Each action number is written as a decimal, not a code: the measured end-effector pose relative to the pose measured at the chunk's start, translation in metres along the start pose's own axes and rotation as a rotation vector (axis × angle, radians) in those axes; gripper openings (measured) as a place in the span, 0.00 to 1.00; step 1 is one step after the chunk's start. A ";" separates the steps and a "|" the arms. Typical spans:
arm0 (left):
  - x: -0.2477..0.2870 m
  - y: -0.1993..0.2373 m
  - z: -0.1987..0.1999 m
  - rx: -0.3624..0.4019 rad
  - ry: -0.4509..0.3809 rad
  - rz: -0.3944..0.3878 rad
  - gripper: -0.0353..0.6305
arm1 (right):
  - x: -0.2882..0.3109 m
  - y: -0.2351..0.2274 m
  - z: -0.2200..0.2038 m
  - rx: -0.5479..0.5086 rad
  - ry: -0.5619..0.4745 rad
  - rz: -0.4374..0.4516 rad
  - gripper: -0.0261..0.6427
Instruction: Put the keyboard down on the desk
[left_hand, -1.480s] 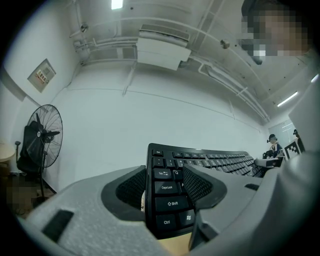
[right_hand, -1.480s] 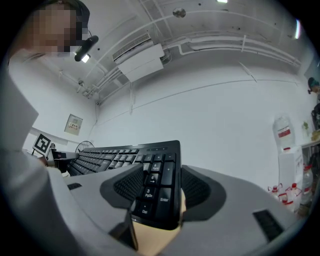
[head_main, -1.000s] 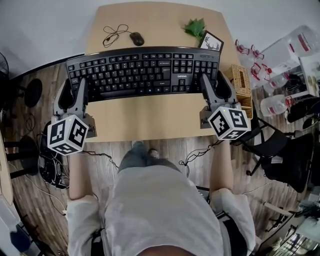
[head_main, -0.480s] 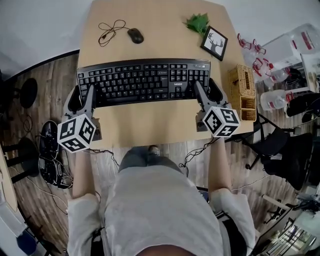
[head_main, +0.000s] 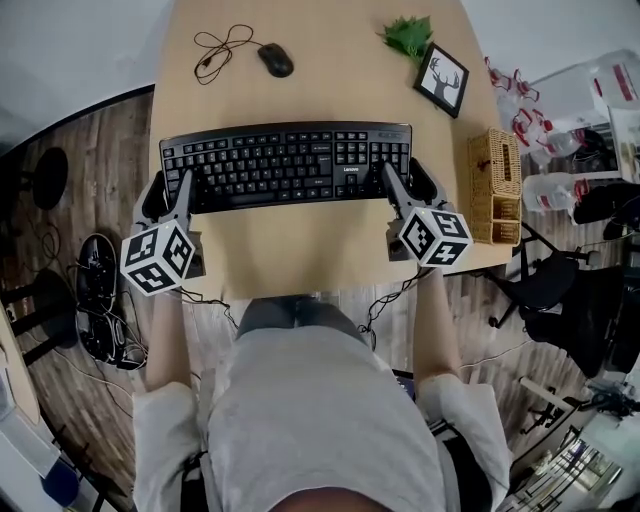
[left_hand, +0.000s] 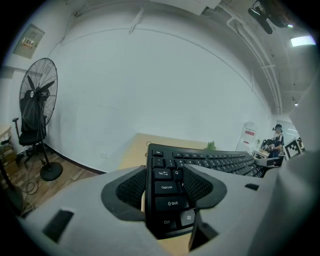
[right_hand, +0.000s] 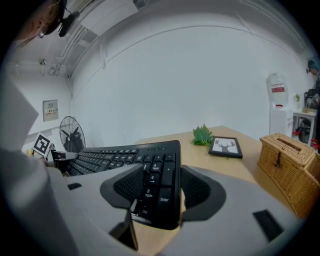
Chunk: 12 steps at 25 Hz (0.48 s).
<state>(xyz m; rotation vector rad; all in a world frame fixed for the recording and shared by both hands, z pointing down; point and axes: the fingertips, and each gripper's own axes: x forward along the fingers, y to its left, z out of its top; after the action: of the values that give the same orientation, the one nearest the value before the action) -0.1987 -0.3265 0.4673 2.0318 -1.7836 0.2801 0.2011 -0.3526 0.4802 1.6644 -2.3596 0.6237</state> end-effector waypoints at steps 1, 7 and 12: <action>0.004 0.002 -0.004 -0.003 0.012 0.001 0.40 | 0.004 0.000 -0.003 0.002 0.011 -0.003 0.39; 0.028 0.015 -0.026 -0.019 0.077 0.003 0.40 | 0.026 -0.005 -0.026 0.018 0.075 -0.020 0.39; 0.044 0.025 -0.045 -0.031 0.131 0.005 0.40 | 0.042 -0.007 -0.045 0.032 0.126 -0.028 0.39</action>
<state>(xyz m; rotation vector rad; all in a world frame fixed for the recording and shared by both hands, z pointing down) -0.2111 -0.3484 0.5301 1.9415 -1.7028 0.3766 0.1888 -0.3701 0.5382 1.6179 -2.2458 0.7422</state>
